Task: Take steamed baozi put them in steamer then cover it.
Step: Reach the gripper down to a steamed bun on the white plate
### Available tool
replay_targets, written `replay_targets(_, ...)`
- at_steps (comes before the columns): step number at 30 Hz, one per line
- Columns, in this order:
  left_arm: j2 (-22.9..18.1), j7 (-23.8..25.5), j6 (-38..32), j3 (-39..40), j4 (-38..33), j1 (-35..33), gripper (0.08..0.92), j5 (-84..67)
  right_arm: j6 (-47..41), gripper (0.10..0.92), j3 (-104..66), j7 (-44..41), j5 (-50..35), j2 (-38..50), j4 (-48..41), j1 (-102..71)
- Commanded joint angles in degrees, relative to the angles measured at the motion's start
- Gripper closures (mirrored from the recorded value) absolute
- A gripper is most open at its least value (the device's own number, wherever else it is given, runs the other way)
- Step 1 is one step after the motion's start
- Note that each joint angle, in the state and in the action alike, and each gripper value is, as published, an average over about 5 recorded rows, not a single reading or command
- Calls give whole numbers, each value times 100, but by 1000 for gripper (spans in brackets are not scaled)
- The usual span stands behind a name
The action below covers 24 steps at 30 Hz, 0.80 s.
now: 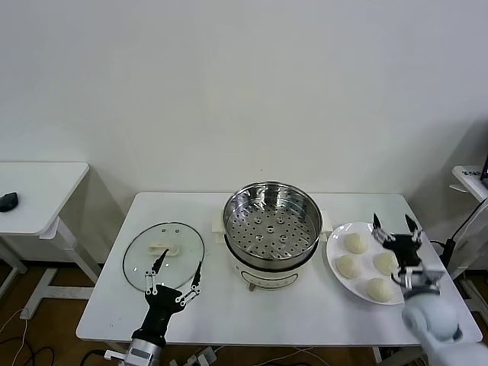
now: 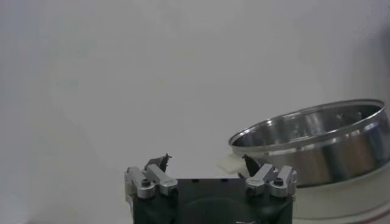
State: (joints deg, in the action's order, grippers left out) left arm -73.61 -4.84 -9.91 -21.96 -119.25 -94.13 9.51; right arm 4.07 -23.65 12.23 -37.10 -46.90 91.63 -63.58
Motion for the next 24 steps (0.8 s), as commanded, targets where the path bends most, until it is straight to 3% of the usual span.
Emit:
replay_targets(1, 1, 2, -3, 10, -45, -2, 177, 0, -338, 203, 1871, -1391, -610, 1018, -2108, 2931)
replay_targets(8, 16, -2, 35, 35, -28, 36, 177, -2, -477, 203, 3746, -4811, 274, 1613, -2939, 4459)
replay_targets(14, 11, -13, 65, 55, 5, 63, 177, -1, -539, 203, 5108, -7030, 1579, 1638, -3388, 5782)
replay_targets(18, 6, -15, 64, 71, 24, 83, 177, -19, -526, 203, 5657, -7973, 2380, 1417, -3647, 6371)
replay_targets(24, -8, -11, 32, 60, 35, 98, 177, -90, -444, 203, 6113, -8653, 3426, 1008, -3958, 6786)
